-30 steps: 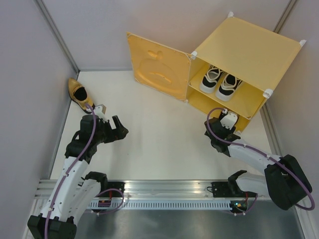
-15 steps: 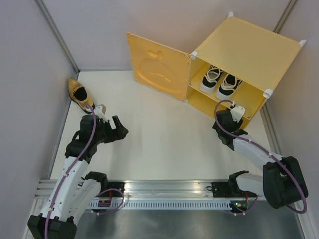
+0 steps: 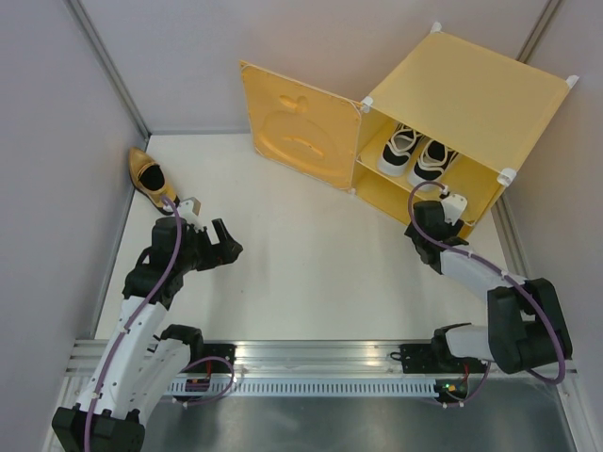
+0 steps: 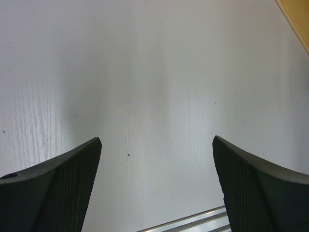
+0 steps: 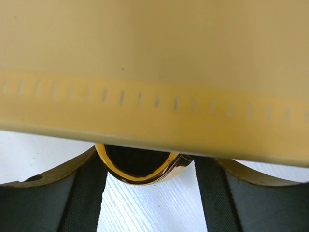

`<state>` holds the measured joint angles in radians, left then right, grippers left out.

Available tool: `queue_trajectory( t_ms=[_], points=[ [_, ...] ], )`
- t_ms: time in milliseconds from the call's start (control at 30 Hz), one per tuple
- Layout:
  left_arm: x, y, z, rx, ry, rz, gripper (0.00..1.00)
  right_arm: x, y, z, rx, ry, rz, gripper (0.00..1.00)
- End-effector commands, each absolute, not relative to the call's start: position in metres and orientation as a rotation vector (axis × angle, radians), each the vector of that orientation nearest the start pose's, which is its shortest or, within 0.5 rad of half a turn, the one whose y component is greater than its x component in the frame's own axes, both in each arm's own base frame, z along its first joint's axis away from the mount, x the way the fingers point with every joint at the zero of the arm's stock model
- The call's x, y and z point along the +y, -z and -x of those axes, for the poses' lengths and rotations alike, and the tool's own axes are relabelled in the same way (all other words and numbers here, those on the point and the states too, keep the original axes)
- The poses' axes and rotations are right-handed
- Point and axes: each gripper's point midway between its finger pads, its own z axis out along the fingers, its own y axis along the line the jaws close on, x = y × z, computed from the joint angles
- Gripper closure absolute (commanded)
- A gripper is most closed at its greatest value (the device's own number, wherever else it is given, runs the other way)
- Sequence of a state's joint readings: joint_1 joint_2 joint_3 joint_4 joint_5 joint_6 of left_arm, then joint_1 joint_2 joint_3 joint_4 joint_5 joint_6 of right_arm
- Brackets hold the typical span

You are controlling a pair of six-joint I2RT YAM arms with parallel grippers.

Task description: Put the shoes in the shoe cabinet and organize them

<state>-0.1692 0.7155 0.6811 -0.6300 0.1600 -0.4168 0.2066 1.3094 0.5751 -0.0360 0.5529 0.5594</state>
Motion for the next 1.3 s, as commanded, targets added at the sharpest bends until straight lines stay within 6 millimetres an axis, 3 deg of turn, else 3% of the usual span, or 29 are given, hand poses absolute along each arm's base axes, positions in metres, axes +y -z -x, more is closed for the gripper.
queue_trajectory(
  t_ms=[0,167,500,800,1000,1267],
  points=[
    [-0.081,-0.162,-0.23,2.236,0.474,0.162,0.02,-0.003,-0.083,-0.34,2.035,0.133,-0.684,0.25],
    [-0.082,-0.162,-0.23,2.236,0.476,0.158,0.02,0.005,-0.075,-0.326,2.078,0.08,-0.687,0.18],
    [-0.081,-0.161,-0.23,2.236,0.473,0.16,0.02,0.015,-0.048,-0.302,2.136,0.064,-0.681,0.19],
    [-0.081,-0.16,-0.23,2.242,0.473,0.163,0.02,0.006,-0.036,-0.309,2.121,0.152,-0.721,0.33],
    [-0.081,-0.16,-0.23,2.243,0.473,0.163,0.02,0.001,-0.043,-0.32,2.086,0.184,-0.748,0.52],
    [-0.081,-0.159,-0.231,2.243,0.472,0.161,0.02,-0.01,-0.059,-0.326,2.026,0.232,-0.812,0.63]
  ],
)
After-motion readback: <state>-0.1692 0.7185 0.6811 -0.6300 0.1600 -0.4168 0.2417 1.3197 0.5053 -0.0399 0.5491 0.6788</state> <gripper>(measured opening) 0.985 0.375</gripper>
